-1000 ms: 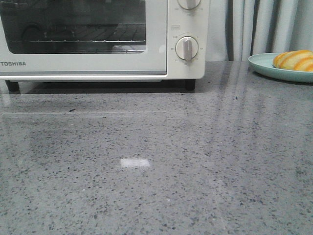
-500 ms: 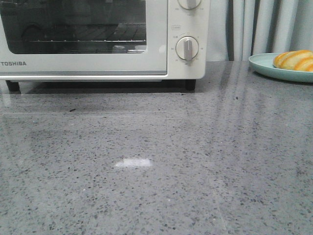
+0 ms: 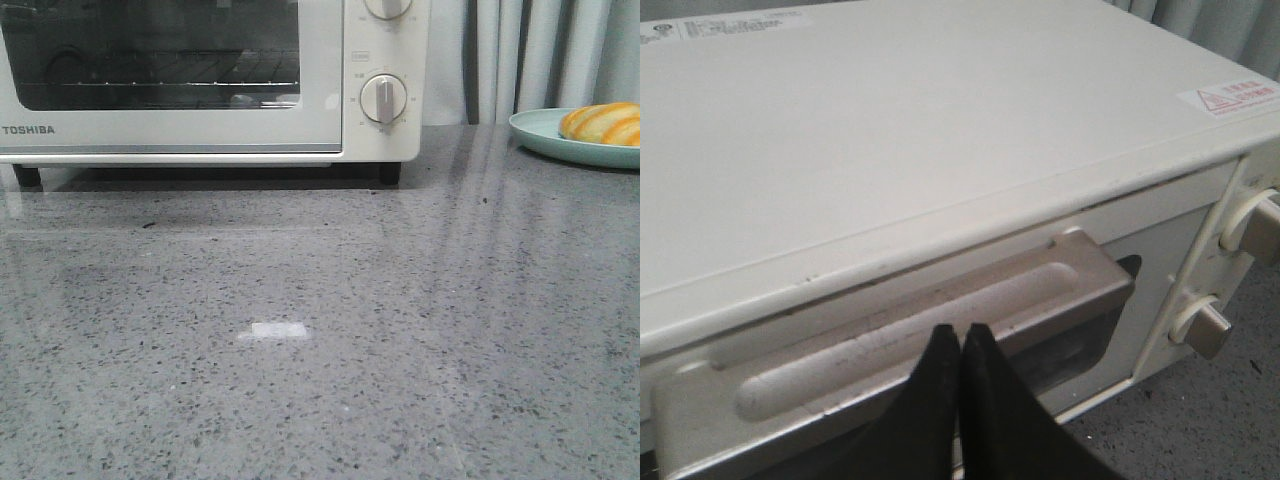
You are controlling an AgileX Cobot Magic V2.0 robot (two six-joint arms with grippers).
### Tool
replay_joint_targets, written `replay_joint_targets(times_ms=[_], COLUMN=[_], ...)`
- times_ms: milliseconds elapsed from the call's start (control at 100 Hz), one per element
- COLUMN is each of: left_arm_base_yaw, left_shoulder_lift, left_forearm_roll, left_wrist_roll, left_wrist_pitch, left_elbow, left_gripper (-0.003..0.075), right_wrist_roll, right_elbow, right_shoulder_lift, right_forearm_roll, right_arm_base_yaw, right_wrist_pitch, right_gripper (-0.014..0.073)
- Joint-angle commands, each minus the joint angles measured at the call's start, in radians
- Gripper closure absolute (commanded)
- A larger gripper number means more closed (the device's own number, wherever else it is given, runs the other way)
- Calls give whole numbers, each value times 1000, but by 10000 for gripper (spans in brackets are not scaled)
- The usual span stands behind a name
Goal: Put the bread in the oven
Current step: 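Pull the oven door handle down with the left gripper, then reach the right gripper to the croissant on the green plate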
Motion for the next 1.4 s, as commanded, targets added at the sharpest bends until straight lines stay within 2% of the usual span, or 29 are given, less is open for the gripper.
replay_joint_targets(times_ms=[0, 130, 250, 350, 510, 750, 1010, 1200, 1390], left_arm_base_yaw=[-8, -8, -8, -8, -8, -8, -8, -8, -8], left_shoulder_lift=[-30, -30, -18, 1, 23, -14, -118, -149, -154], left_forearm_roll=[-14, -16, -16, -16, 31, 70, 72, 76, 70], left_wrist_roll=[0, 0, 0, 0, 0, -2, -2, -2, -2], left_wrist_pitch=[-97, -167, -174, -112, 88, 230, 324, 326, 329], left_elbow=[-41, -43, -43, -43, -40, 73, 251, 378, 417], left_gripper=[741, 741, 741, 741, 742, 742, 742, 742, 742], right_wrist_roll=[-6, -6, -6, -6, -6, -6, -6, -6, -6], right_elbow=[-36, -36, -36, -36, -34, -34, -34, -34, -34], right_shoulder_lift=[15, 15, 16, 16, 16, 16, 16, 16, 16], right_forearm_roll=[-13, -13, -13, -13, -13, -13, -13, -13, -13], right_arm_base_yaw=[3, 3, 3, 3, 3, 3, 3, 3, 3], right_wrist_pitch=[-73, -73, -73, -72, -67, -64, -64, -65, -78], right_gripper=[662, 662, 662, 662, 662, 662, 662, 662, 662])
